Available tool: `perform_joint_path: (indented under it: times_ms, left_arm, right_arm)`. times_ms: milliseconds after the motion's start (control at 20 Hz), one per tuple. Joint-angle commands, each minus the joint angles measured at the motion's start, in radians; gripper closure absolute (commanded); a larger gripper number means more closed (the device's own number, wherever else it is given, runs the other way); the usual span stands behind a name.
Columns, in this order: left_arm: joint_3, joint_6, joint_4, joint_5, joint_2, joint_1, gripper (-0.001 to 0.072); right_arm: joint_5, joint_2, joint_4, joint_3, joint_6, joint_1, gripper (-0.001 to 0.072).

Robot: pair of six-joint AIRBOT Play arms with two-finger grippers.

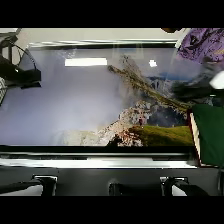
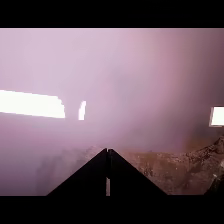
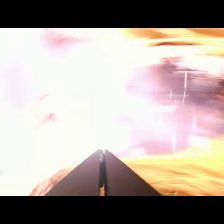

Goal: Fold the clothes and pants, and hang the long-sleeved shirts on hangers.

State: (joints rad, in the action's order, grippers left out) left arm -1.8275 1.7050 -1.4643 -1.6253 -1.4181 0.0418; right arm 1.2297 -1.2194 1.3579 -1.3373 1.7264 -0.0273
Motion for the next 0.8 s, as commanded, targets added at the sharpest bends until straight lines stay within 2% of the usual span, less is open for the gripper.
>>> perform_joint_path:
  times_ms: [0,100,250,750]
  left_arm:
    - [0.229,-0.018,0.0,0.116,0.181,0.084,0.069]
    - [0.333,-0.003,0.0,0.155,0.269,0.111,0.0689]
    - [0.376,-0.003,-0.007,0.144,0.317,0.116,0.0689]
    - [0.377,0.004,-0.01,0.127,0.314,0.116,0.0688]
  right_arm:
    - [0.0,0.001,0.061,-0.008,-0.043,0.333,0.0687]
    - [-0.007,0.001,0.084,-0.008,-0.043,0.442,0.0687]
    - [-0.04,0.001,0.087,-0.008,-0.044,0.512,0.0685]
    - [-0.028,0.001,0.094,-0.008,-0.037,0.514,0.0685]
